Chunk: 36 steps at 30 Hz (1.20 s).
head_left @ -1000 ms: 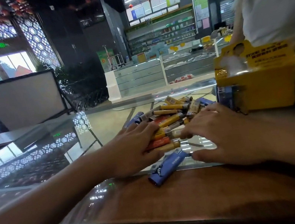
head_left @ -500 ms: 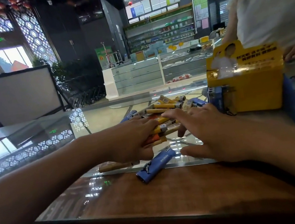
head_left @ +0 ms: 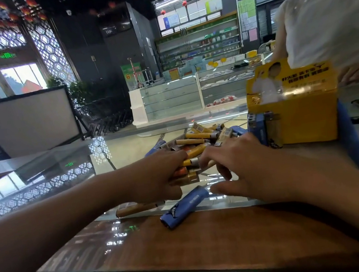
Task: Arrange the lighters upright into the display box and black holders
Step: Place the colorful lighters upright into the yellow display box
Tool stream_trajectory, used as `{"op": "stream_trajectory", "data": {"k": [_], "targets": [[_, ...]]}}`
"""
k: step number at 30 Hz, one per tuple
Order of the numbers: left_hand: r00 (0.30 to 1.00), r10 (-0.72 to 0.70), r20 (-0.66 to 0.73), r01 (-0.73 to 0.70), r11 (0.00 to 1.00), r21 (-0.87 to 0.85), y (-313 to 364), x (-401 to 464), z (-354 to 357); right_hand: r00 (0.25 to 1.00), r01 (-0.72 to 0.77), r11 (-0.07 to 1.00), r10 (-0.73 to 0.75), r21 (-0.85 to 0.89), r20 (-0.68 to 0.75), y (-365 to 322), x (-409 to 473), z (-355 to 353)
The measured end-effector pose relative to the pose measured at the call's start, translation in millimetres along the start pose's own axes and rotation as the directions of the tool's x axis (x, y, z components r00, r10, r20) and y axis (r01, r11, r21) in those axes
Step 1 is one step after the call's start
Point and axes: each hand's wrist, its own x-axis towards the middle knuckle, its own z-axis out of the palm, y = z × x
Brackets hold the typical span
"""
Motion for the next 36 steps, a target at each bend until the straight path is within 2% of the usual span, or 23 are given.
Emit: {"op": "stream_trajectory", "data": {"k": [6,9,11,15,19,22,26,30,36], "targets": [[0.997,0.018,-0.081,-0.022,0.998,-0.057,-0.1,-7.1,5.6,1.0,0.014,0.991,-0.01,0.135,-0.029,0.7,-1.1,-0.7],[0.994,-0.037,-0.099,0.016,0.979,-0.201,-0.1,-10.9,9.5,0.995,0.05,0.976,-0.03,0.212,-0.093,1.2,-1.9,-3.8],[0.992,-0.034,-0.124,0.015,0.988,-0.151,2.4,-15.4,8.1,0.992,0.075,0.954,-0.041,0.291,-0.121,0.5,-1.6,-4.4],[0.946,-0.074,-0.315,-0.016,0.961,-0.274,-0.2,-22.1,9.3,0.973,0.115,0.913,-0.024,0.391,-0.23,2.1,0.7,-3.4],[0.842,-0.215,-0.495,-0.08,0.858,-0.508,2.4,-19.4,0.4,0.96,0.107,0.891,0.023,0.442,-0.28,4.5,2.0,-7.5],[0.788,-0.336,-0.516,-0.148,0.71,-0.689,14.2,-9.4,-12.1,0.951,0.083,0.862,0.081,0.5,-0.298,5.9,2.7,-13.1],[0.814,-0.368,-0.449,-0.238,0.493,-0.837,42.9,12.5,-16.7,0.915,0.038,0.76,0.234,0.648,-0.328,10.0,3.8,-25.5],[0.84,-0.305,-0.449,-0.312,0.407,-0.859,69.5,42.4,-22.5,0.871,0.034,0.666,0.346,0.745,-0.35,28.9,4.5,-48.2],[0.82,-0.324,-0.471,-0.366,0.337,-0.868,88.2,75.6,-20.1,0.826,-0.003,0.779,0.355,0.627,-0.437,63.1,-0.5,-61.4]]}}
